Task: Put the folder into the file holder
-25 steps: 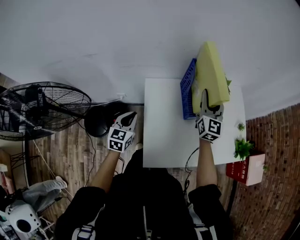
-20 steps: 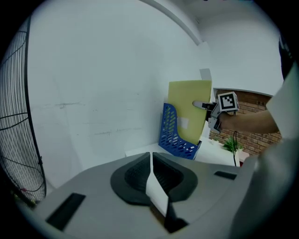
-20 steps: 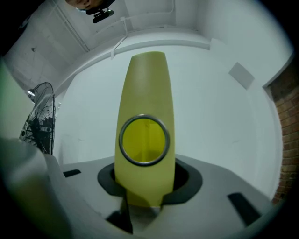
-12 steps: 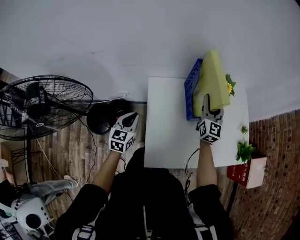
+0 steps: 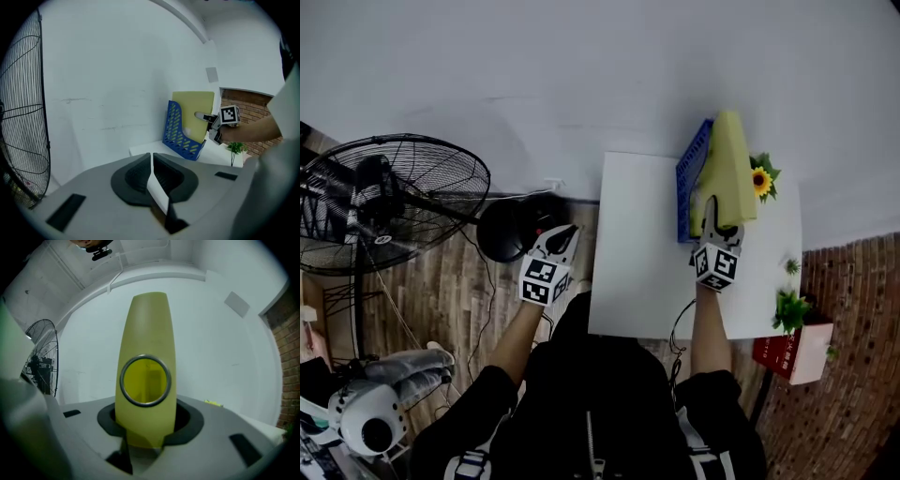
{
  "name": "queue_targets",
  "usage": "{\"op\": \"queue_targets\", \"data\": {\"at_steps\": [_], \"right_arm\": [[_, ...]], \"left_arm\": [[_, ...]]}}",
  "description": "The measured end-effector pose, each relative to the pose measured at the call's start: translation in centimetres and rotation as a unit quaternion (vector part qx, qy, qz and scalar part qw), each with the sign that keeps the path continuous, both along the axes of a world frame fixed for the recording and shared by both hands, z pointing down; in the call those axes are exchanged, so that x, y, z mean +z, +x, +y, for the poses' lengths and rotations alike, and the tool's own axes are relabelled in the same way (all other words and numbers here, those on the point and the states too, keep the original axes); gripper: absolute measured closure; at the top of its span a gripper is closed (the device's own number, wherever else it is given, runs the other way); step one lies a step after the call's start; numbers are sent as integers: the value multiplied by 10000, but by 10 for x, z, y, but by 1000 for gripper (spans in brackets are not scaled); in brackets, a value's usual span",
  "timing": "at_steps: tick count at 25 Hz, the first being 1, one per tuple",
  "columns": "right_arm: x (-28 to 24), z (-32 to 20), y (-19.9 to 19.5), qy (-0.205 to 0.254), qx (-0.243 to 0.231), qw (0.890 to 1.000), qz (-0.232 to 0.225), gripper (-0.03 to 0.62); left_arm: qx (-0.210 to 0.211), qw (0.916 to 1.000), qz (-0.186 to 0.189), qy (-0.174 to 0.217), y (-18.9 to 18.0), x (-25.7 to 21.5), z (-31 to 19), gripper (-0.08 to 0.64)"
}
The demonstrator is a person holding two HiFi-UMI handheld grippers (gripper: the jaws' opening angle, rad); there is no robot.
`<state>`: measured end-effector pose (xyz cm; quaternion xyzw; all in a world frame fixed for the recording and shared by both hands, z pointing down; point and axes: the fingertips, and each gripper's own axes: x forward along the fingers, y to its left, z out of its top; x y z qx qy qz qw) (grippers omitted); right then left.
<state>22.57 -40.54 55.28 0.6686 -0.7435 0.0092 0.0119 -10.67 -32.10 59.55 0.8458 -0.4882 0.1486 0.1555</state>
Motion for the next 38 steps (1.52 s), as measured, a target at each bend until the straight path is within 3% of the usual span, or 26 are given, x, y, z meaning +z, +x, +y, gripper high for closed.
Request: {"op": "queue_targets", "data": {"at_steps": [16,25,38], "right_arm": [[40,1,-11,-729,-238,9970,142,403],[47,5,-21,-1080,-476,9930,66,354],[26,47,-20,-1183,-543,9914,154,347]], "left_arm": [[-207,9998,-19,59,-8,-5,13,525],[-191,9997,65,112,-4,-8,22,525],[-85,9992,152,359,9,-24,35,525]]}}
